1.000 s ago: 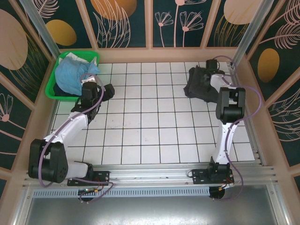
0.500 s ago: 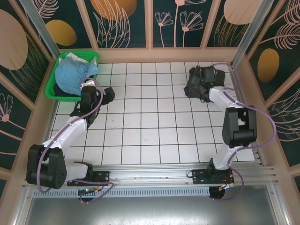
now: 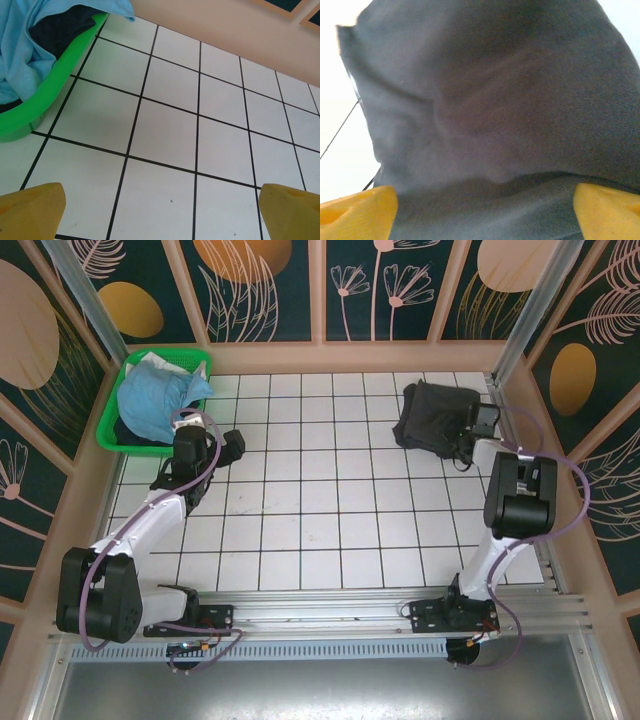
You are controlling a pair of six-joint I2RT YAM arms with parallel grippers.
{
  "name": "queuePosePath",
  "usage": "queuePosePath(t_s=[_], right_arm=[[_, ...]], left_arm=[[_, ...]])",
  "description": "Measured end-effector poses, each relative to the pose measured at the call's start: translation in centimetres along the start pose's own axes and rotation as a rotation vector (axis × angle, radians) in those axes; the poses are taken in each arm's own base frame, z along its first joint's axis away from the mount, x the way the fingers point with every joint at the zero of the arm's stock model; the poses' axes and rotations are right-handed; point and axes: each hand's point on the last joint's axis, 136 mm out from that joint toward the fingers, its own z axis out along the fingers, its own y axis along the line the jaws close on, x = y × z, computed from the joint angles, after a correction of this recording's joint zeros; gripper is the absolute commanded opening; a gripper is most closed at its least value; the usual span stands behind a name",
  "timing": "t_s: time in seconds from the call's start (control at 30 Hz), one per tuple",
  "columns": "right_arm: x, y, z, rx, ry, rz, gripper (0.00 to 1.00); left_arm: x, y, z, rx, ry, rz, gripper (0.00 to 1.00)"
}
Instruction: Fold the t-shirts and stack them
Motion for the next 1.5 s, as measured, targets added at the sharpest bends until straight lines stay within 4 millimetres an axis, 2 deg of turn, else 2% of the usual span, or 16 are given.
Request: queuePosePath(t_s=[0.07,0.27,0.57,0.8,1.0,1.2,1.4,1.47,1.5], right_arm=[[-1.0,-0.6,1.2,0.015,0.005,0.011,0.76],[-4.4,-1.3,3.3,0.089,-0.013,0.012,0.68],[-5.7,-3.4,4.4,0.211,-0.010,0.002,0.51],[-6.7,-5.6,4.1,0.247,-0.039,0.041,0.51],[-6.7,-5.7,3.7,0.227,-0.066,0.064,0.51],[-5.1,-6.3,2.1,0.207,-0.094,0.117,0.51],[-3.7,-6.6,0.0,0.249,-0.112,0.098,0.64],[-3.5,-5.4,-1.2,0.262,-0.132,0.037,0.71],[-3.6,-4.2,-1.9,0.258,-0.148,-0.011,0.76]], left_arm=[[0.0,0.2,0.0,-0.013,-0.003,0.008,0.98],[0.0,1.3,0.0,-0.066,-0.009,0.029,0.99],[0.1,2.4,-0.2,-0.130,-0.014,0.052,0.99],[-0.3,2.9,-0.4,-0.159,-0.031,0.060,0.98],[-0.3,3.0,-0.4,-0.167,-0.034,0.061,0.98],[-0.1,3.2,-0.4,-0.170,-0.031,0.061,0.98],[0.0,3.4,-0.5,-0.180,-0.027,0.070,0.98],[-0.1,3.4,-0.6,-0.183,-0.033,0.070,0.98],[-0.2,3.4,-0.6,-0.184,-0.035,0.069,0.98]])
